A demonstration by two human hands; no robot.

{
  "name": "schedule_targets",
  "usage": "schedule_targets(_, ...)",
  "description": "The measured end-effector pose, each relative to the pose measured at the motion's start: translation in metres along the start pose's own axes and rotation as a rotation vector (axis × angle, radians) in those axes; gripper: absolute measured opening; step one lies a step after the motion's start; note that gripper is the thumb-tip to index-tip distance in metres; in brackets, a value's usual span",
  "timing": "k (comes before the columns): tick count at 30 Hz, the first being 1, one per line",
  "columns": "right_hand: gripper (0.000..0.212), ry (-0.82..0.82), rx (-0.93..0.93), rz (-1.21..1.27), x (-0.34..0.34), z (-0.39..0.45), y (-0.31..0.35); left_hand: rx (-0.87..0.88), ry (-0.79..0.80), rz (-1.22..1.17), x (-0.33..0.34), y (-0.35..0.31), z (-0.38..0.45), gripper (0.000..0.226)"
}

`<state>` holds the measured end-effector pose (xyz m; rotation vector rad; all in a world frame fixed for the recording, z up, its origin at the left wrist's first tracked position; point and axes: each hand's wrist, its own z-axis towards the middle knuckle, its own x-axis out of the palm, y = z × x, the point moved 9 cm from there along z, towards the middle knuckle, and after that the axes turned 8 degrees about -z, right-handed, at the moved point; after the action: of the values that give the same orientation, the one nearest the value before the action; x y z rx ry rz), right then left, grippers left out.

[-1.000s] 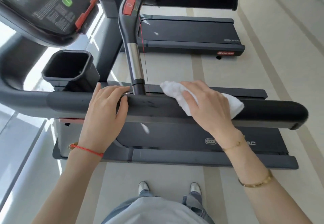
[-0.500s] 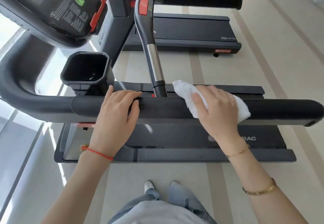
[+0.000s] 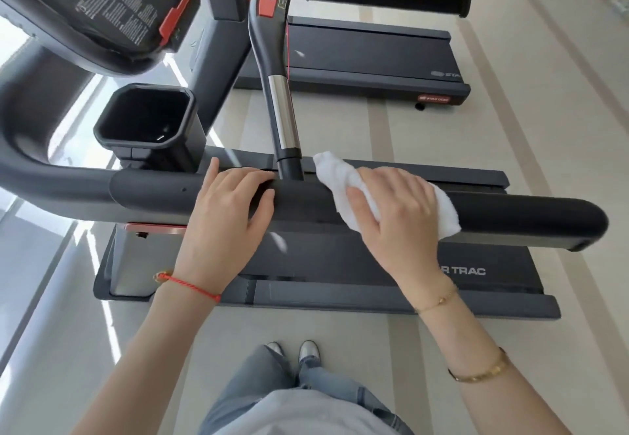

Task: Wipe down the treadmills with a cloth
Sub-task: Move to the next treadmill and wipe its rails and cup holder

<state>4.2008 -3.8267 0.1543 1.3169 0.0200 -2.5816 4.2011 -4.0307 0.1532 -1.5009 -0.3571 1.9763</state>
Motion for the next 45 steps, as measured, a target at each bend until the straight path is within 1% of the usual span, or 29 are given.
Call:
schedule_targets(3, 0.029, 0.002, 0.010, 0.007, 0.000, 0.001, -0.004, 0.001, -0.005, 0.004, -0.001, 0.000, -0.001, 0.025)
schedule_targets(7, 0.037, 0.045, -0.159, 0.041, 0.012, 0.001, 0.042, 0.036, -0.021, 0.014, -0.008, 0.004, -0.001, 0.024)
schedule_targets(9, 0.038, 0.068, -0.194, 0.045, 0.017, 0.008, 0.062, 0.036, -0.074, 0.011, -0.020, 0.013, -0.002, 0.024)
schedule_targets(12, 0.036, 0.094, -0.156, 0.037, 0.021, 0.017, 0.073, -0.013, -0.181, 0.010, -0.053, 0.043, -0.008, 0.025)
schedule_targets(16, 0.033, 0.138, -0.079, 0.063, 0.029, 0.029, 0.095, -0.093, -0.210, 0.029, -0.091, 0.094, -0.018, 0.026)
schedule_targets(19, 0.031, 0.168, -0.103, 0.083, 0.041, 0.043, 0.146, -0.132, -0.211, 0.045, -0.114, 0.130, -0.022, 0.024)
schedule_targets(22, 0.033, 0.187, -0.165, 0.096, 0.058, 0.053, 0.215, -0.153, -0.194, 0.029, -0.133, 0.162, -0.022, 0.022)
schedule_targets(25, 0.034, 0.166, -0.188, 0.087, 0.068, 0.056, 0.268, -0.141, -0.159, 0.043, -0.144, 0.186, -0.020, 0.018)
schedule_targets(27, 0.033, 0.126, -0.184, 0.091, 0.066, 0.055, 0.272, -0.101, -0.134, 0.050, -0.147, 0.193, -0.018, 0.016)
schedule_targets(30, 0.034, 0.079, -0.151, 0.094, 0.055, 0.044, 0.245, -0.025, -0.099, 0.049, -0.150, 0.196, -0.014, 0.014)
schedule_targets(33, 0.034, 0.059, 0.034, 0.027, 0.049, 0.041, 0.211, 0.034, -0.087, 0.062, -0.151, 0.195, -0.014, 0.013)
schedule_targets(35, 0.030, 0.033, 0.120, -0.004, 0.052, 0.045, 0.220, 0.045, -0.070, 0.065, -0.150, 0.197, -0.015, 0.016)
schedule_targets(36, 0.029, 0.028, 0.116, -0.008, 0.057, 0.048, 0.235, 0.050, -0.064, 0.064, -0.149, 0.198, -0.015, 0.017)
schedule_targets(38, 0.029, 0.024, 0.048, 0.003, 0.066, 0.050, 0.275, 0.070, -0.053, 0.067, -0.148, 0.200, -0.016, 0.017)
schedule_targets(40, 0.030, 0.017, -0.025, 0.001, 0.070, 0.047, 0.291, 0.086, -0.056, 0.059, -0.148, 0.201, -0.017, 0.018)
schedule_targets(43, 0.030, 0.005, -0.104, 0.008, 0.061, 0.040, 0.276, 0.079, -0.083, 0.040, -0.149, 0.204, -0.017, 0.021)
schedule_targets(45, 0.028, -0.001, -0.022, 0.002, 0.053, 0.038, 0.246, 0.074, -0.090, 0.034, -0.148, 0.204, -0.017, 0.024)
